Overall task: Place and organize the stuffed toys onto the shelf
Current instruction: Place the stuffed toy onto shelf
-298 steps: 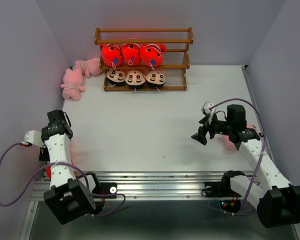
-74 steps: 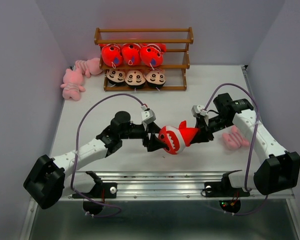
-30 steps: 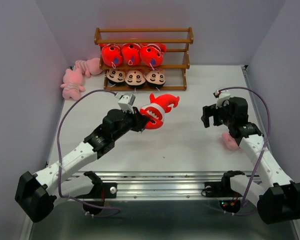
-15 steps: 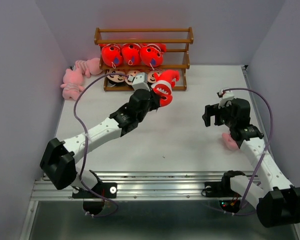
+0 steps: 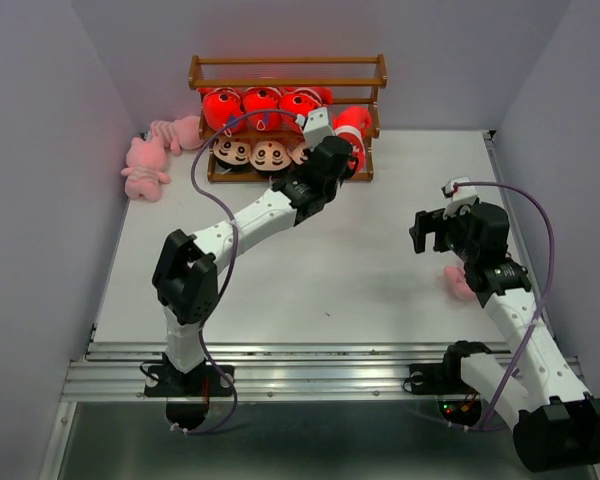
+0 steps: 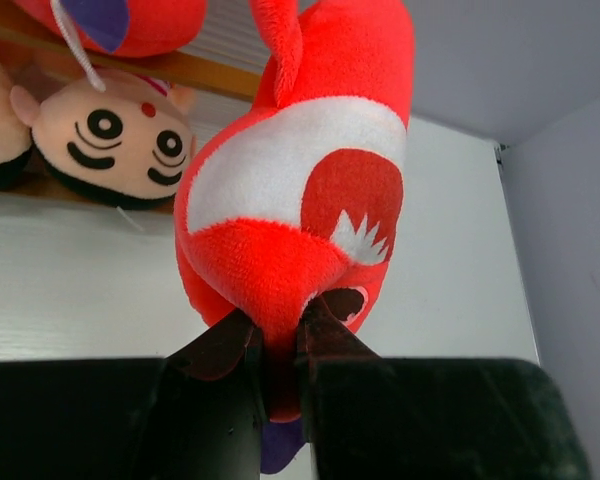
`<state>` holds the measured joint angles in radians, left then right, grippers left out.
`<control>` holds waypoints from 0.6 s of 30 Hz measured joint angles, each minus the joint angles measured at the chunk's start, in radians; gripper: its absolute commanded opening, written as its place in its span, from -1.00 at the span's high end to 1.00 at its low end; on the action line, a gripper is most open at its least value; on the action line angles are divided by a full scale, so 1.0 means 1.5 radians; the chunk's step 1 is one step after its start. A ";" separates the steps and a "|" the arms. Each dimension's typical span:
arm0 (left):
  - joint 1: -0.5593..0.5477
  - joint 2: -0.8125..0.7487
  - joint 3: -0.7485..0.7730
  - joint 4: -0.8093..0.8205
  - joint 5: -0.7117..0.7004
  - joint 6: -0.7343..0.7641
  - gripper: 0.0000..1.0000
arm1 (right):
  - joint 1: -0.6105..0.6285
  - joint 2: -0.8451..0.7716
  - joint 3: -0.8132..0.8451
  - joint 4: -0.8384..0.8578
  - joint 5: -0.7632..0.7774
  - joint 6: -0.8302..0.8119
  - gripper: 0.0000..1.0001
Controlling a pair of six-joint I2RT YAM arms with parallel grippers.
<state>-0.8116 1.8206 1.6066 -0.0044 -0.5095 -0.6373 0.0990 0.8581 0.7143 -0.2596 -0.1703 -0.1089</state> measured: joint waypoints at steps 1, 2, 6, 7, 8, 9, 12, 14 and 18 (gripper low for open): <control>0.000 0.023 0.033 -0.007 -0.004 0.001 1.00 | 0.000 -0.002 -0.002 0.001 0.000 0.000 -1.00; 0.000 0.044 0.062 -0.012 -0.010 0.003 1.00 | 0.000 -0.004 -0.003 0.001 0.000 0.000 -1.00; 0.000 0.112 0.158 -0.047 -0.029 0.019 1.00 | 0.000 -0.009 -0.007 0.001 0.000 -0.001 -1.00; 0.000 0.128 0.182 -0.060 -0.033 0.023 1.00 | 0.000 -0.010 -0.007 0.001 0.001 -0.002 -1.00; 0.000 0.149 0.213 -0.070 -0.036 0.029 1.00 | 0.000 -0.011 -0.007 0.001 0.001 -0.002 -1.00; 0.000 0.165 0.237 -0.081 -0.041 0.033 1.00 | 0.000 -0.012 -0.007 0.001 0.002 -0.002 -1.00; 0.002 0.200 0.293 -0.107 -0.047 0.041 1.00 | 0.000 -0.016 -0.007 0.002 0.002 -0.002 -1.00; 0.005 0.211 0.309 -0.116 -0.048 0.043 1.00 | 0.000 -0.018 -0.007 0.003 0.002 -0.002 -1.00; 0.014 0.227 0.336 -0.132 -0.049 0.043 1.00 | 0.000 -0.019 -0.007 0.005 0.002 -0.002 -1.00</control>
<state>-0.7898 2.1612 2.1113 -0.2024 -0.5823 -0.5720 0.0990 0.8291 0.7040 -0.2527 -0.1673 -0.1120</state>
